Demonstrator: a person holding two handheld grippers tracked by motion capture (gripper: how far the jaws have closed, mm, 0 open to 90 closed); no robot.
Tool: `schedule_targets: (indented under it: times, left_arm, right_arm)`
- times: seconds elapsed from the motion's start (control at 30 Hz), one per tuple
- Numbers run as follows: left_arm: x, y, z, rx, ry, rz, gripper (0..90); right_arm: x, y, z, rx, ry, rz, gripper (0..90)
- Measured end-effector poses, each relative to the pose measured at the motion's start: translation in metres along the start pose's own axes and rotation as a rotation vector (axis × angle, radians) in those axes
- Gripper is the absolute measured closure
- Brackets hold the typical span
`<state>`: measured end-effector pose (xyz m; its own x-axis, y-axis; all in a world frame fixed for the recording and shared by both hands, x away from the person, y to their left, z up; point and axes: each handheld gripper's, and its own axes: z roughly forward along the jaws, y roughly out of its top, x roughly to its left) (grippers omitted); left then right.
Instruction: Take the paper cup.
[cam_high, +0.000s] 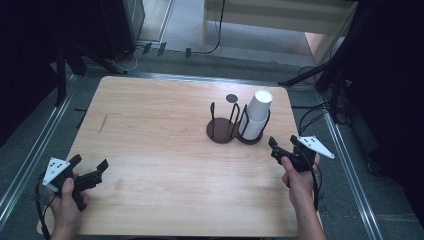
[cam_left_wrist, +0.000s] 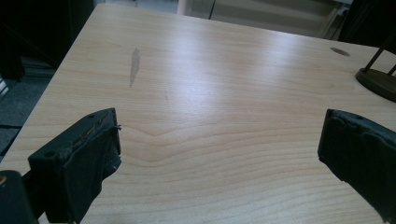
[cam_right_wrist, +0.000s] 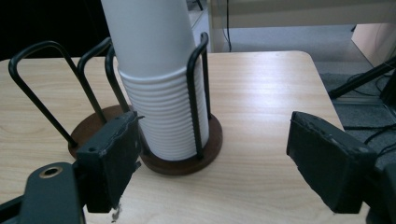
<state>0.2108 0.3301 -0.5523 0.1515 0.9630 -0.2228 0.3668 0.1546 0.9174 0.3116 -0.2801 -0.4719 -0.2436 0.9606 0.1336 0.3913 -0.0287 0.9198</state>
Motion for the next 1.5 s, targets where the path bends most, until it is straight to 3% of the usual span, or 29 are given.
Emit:
schedule_targets:
  times: [0.37, 1.5]
  left_arm:
    - [0.0, -0.001, -0.002, 0.002, -0.014, 0.009, 0.0]
    - [0.0, 0.0, 0.0, 0.02, -0.028, 0.003, 0.0]
  right_arm:
    - [0.017, 0.018, 0.02, 0.0, 0.01, -0.044, 15.1]
    - [0.045, 0.059, 0.069, -0.019, 0.004, -0.027, 20.0]
